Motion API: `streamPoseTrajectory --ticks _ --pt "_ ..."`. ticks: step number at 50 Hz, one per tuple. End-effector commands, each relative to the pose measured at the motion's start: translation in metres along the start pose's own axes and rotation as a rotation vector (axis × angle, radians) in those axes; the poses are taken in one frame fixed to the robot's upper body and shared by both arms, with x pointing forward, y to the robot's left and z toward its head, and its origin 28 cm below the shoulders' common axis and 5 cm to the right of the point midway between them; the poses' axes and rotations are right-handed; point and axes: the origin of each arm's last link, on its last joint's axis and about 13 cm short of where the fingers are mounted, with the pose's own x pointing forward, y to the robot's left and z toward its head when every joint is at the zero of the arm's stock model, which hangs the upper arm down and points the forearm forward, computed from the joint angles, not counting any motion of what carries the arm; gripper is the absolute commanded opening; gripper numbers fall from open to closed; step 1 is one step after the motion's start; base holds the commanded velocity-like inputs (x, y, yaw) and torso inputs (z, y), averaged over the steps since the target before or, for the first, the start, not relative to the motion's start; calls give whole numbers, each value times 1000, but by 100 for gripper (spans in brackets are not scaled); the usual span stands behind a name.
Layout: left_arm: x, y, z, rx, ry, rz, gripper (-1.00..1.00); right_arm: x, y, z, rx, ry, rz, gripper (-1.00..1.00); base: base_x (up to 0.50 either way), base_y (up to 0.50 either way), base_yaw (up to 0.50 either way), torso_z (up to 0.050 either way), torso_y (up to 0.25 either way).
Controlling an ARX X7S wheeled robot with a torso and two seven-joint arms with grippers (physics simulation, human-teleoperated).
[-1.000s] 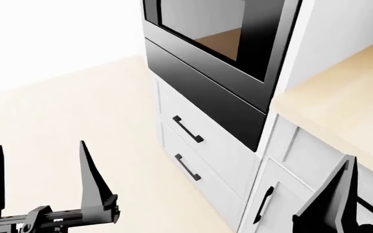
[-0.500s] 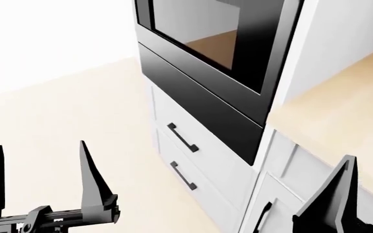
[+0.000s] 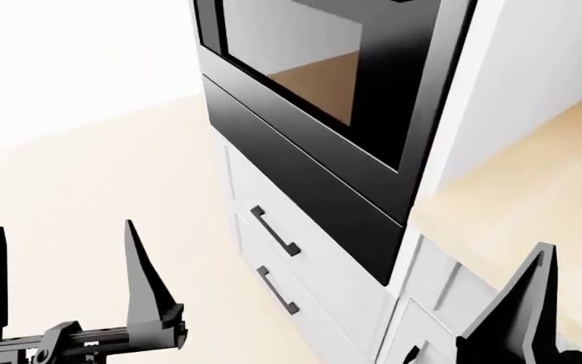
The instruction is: Open the oven door
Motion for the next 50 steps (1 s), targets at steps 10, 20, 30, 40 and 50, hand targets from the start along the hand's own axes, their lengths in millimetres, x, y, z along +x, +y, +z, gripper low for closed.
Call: streamPoseTrajectory --ticks 10,20,30,40,50 --pt "0 0 0 0 0 0 100 0 0 -1 -1 -1 1 100 183 144 0 0 0" --pt "0 0 0 0 1 1 100 0 0 0 -1 -2 2 100 183 146 0 0 2" --pt "0 1 0 1 0 2 100 0 0 0 0 -2 2 100 183 146 0 0 0" --pt "1 0 0 2 0 2 100 0 0 0 1 -1 -1 100 194 138 0 0 0" --pt "0 1 0 3 1 2 100 0 0 0 -1 -2 2 100 157 99 0 0 0"
